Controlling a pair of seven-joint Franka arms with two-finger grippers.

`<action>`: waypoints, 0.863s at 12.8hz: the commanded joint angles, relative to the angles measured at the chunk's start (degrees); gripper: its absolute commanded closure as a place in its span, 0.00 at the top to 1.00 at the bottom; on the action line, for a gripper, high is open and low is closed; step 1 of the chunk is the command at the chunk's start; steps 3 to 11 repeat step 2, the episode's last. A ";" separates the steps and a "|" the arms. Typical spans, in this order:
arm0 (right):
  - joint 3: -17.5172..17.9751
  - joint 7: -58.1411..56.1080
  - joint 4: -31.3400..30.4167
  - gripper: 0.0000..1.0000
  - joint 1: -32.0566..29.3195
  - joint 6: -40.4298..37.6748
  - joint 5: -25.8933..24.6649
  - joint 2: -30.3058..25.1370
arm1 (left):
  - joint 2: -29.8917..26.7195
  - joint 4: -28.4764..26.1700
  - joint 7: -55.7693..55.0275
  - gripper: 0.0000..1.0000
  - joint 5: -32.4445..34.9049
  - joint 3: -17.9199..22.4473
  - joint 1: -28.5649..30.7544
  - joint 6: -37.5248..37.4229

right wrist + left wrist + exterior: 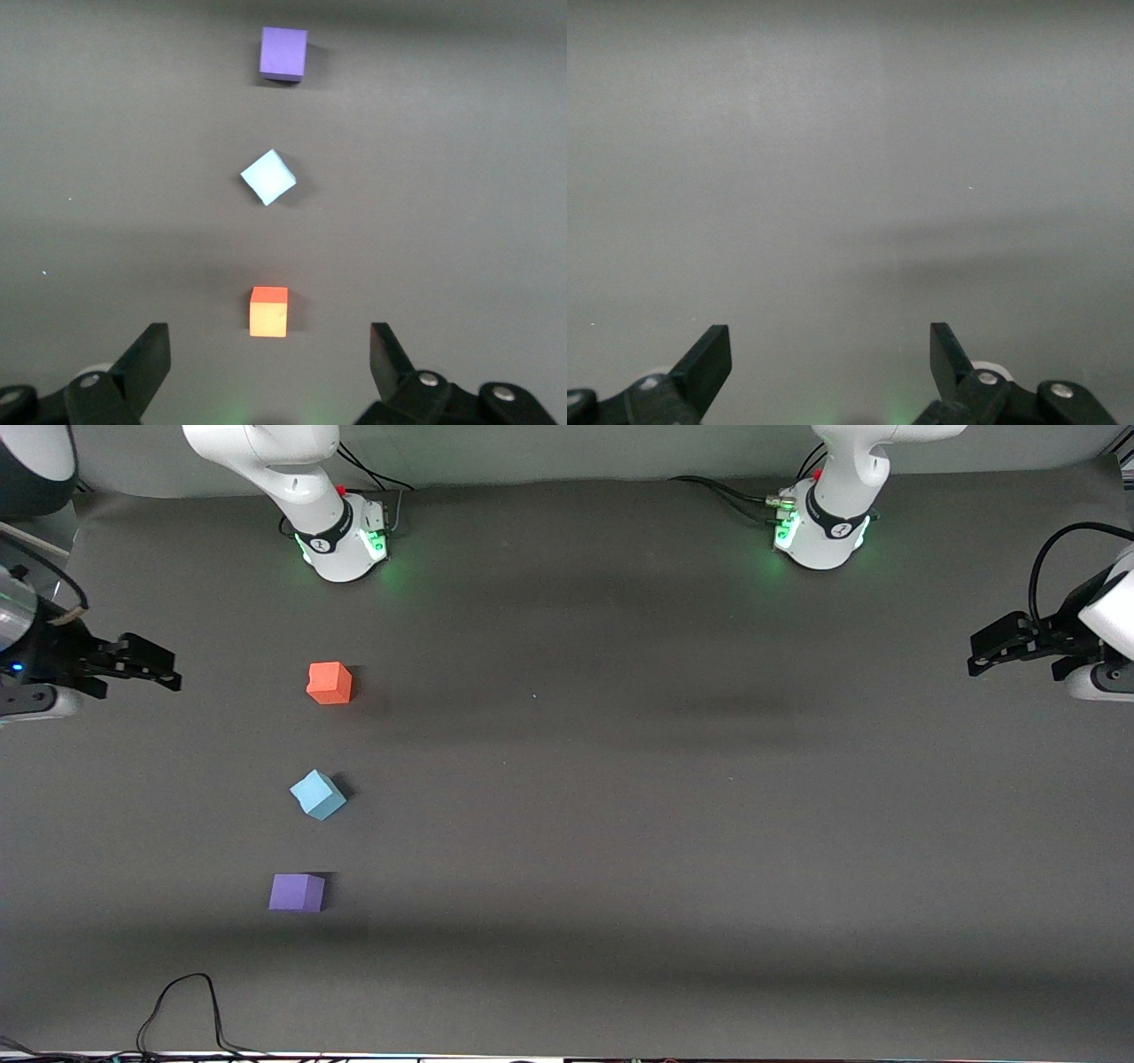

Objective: Place blue block between orange and purple blocks

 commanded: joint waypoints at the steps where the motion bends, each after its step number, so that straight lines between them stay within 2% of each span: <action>1: -0.94 -1.03 -1.41 1.00 0.31 -0.32 4.45 -1.63 | -0.93 -0.78 -0.63 1.00 -0.59 -0.39 0.33 0.00; 11: -0.59 -0.59 -1.41 1.00 0.48 0.12 5.08 -1.02 | -1.01 -0.78 -0.63 1.00 -0.59 -0.39 0.33 0.00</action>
